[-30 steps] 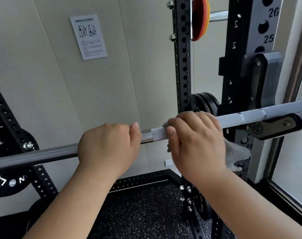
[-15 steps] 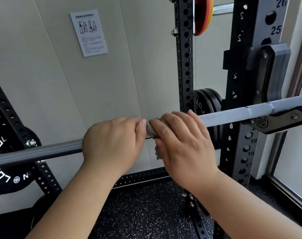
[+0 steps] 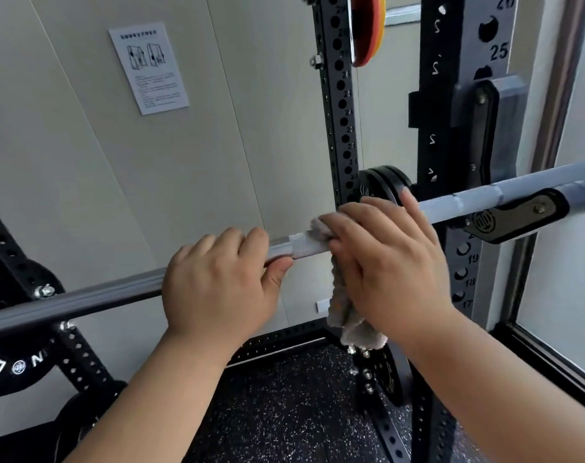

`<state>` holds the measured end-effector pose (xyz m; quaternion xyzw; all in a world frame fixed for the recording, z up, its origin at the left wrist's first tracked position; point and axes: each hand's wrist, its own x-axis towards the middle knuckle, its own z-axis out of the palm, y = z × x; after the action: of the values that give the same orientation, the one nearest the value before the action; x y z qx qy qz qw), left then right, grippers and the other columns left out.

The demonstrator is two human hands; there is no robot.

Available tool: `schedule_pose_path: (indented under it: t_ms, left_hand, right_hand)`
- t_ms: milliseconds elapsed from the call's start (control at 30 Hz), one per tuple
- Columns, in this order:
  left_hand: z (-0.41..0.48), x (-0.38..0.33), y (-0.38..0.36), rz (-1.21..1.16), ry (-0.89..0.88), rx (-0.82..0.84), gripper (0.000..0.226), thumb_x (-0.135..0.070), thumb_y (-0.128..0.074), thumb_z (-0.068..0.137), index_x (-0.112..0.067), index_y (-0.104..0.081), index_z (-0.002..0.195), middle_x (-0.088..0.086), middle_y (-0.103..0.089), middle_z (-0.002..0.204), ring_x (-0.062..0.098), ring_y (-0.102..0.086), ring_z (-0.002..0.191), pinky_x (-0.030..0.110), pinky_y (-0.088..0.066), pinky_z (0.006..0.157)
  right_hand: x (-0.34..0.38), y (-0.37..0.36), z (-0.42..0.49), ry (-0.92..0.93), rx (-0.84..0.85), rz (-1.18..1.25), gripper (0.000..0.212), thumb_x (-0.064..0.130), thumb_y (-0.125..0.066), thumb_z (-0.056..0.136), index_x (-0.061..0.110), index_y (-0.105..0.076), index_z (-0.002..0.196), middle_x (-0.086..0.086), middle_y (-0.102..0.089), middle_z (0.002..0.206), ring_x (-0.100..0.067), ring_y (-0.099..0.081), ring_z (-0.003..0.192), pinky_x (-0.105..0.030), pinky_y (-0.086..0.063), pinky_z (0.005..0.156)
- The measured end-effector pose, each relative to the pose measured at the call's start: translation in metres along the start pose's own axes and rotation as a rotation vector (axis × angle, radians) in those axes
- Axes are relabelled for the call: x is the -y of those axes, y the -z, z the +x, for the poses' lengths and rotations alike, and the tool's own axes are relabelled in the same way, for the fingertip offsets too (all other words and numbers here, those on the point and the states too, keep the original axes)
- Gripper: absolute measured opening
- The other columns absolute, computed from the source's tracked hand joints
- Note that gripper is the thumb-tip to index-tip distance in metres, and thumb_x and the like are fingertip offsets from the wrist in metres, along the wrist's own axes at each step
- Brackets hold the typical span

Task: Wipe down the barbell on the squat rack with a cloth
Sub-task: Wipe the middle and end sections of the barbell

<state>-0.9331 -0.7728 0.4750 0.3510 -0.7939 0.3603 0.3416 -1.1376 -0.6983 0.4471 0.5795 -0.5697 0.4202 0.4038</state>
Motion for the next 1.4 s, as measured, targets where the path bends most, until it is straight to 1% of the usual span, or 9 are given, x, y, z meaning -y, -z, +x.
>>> schedule_pose_path:
  t_ms: [200, 333, 433, 633, 800, 1000, 1167, 1267, 1400]
  left_hand:
    - [0.017, 0.011, 0.012, -0.084, -0.088, 0.151, 0.048, -0.066, -0.031, 0.102, -0.025, -0.037, 0.076, 0.002, -0.054, 0.055, 0.032, -0.055, 0.044, 0.026, -0.023, 0.051]
    - [0.03, 0.015, 0.022, -0.187, -0.001, 0.369, 0.058, -0.075, -0.018, 0.094, -0.022, -0.035, 0.075, -0.002, -0.053, 0.066, 0.033, -0.055, 0.069, 0.036, -0.036, 0.058]
    - [0.038, 0.019, 0.027, -0.232, 0.022, 0.463, 0.06, -0.074, -0.02, 0.097, -0.022, -0.042, 0.076, -0.004, -0.054, 0.071, 0.027, -0.055, 0.072, 0.036, -0.043, 0.063]
    - [0.009, 0.009, 0.015, -0.122, -0.015, 0.167, 0.051, -0.064, -0.026, 0.104, -0.025, -0.055, 0.086, -0.003, -0.063, 0.074, 0.033, -0.063, 0.068, 0.034, -0.033, 0.055]
    - [-0.018, -0.006, 0.009, -0.066, 0.122, 0.071, 0.047, -0.057, -0.043, 0.101, -0.019, -0.066, 0.117, 0.001, -0.065, 0.099, 0.032, -0.059, 0.089, 0.046, -0.038, 0.083]
    - [-0.005, -0.01, 0.005, -0.016, 0.15, 0.031, 0.057, -0.063, -0.03, 0.106, -0.017, -0.063, 0.094, 0.005, -0.061, 0.079, 0.035, -0.057, 0.073, 0.042, -0.033, 0.068]
    - [0.007, -0.01, 0.0, -0.063, 0.154, -0.081, 0.058, -0.047, -0.028, 0.111, -0.017, -0.058, 0.071, 0.007, -0.057, 0.061, 0.036, -0.058, 0.056, 0.036, -0.034, 0.057]
    - [0.015, -0.013, 0.002, -0.049, 0.191, -0.025, 0.055, -0.038, -0.033, 0.107, -0.017, -0.055, 0.061, 0.008, -0.053, 0.052, 0.035, -0.053, 0.046, 0.031, -0.026, 0.056]
    - [0.025, -0.01, 0.016, 0.035, 0.233, 0.153, 0.059, -0.04, -0.026, 0.104, -0.017, -0.052, 0.057, 0.001, -0.041, 0.047, 0.03, -0.04, 0.043, 0.025, -0.021, 0.051]
  right_hand:
    - [0.02, -0.004, 0.001, -0.196, 0.025, 0.028, 0.029, 0.032, -0.047, 0.107, 0.021, -0.073, 0.113, -0.001, -0.068, 0.114, -0.03, -0.059, 0.122, -0.052, -0.025, 0.124]
    - [0.032, -0.004, -0.003, -0.029, 0.116, 0.039, 0.034, 0.035, -0.045, 0.108, 0.022, -0.068, 0.129, -0.002, -0.066, 0.122, -0.031, -0.054, 0.133, -0.054, -0.023, 0.125]
    - [0.011, 0.002, 0.004, -0.125, 0.081, -0.032, 0.034, 0.038, -0.041, 0.109, 0.023, -0.071, 0.115, 0.002, -0.066, 0.107, -0.031, -0.058, 0.123, -0.053, -0.024, 0.125]
    - [0.042, -0.002, -0.001, -0.124, 0.105, 0.022, 0.03, 0.036, -0.046, 0.107, 0.021, -0.07, 0.118, -0.003, -0.065, 0.114, -0.032, -0.055, 0.127, -0.055, -0.021, 0.126]
    - [0.003, 0.008, 0.007, -0.223, 0.063, -0.087, 0.034, 0.04, -0.044, 0.108, 0.024, -0.073, 0.103, 0.002, -0.07, 0.103, -0.034, -0.056, 0.128, -0.058, -0.018, 0.126]
    - [0.046, -0.006, 0.001, -0.136, 0.121, 0.049, 0.038, 0.043, -0.04, 0.108, 0.023, -0.07, 0.12, -0.002, -0.066, 0.118, -0.034, -0.051, 0.136, -0.056, -0.015, 0.127]
    - [0.003, 0.0, 0.01, -0.234, 0.044, -0.133, 0.042, 0.043, -0.037, 0.11, 0.024, -0.072, 0.097, 0.003, -0.069, 0.093, -0.032, -0.061, 0.12, -0.057, -0.018, 0.126]
    - [0.011, -0.004, 0.016, -0.309, -0.009, -0.096, 0.041, 0.037, -0.039, 0.109, 0.019, -0.069, 0.087, 0.002, -0.064, 0.085, -0.031, -0.062, 0.11, -0.058, -0.02, 0.125]
    - [0.03, -0.014, 0.01, -0.106, 0.018, -0.026, 0.037, 0.036, -0.043, 0.109, 0.019, -0.071, 0.093, 0.0, -0.067, 0.092, -0.031, -0.064, 0.114, -0.057, -0.024, 0.124]
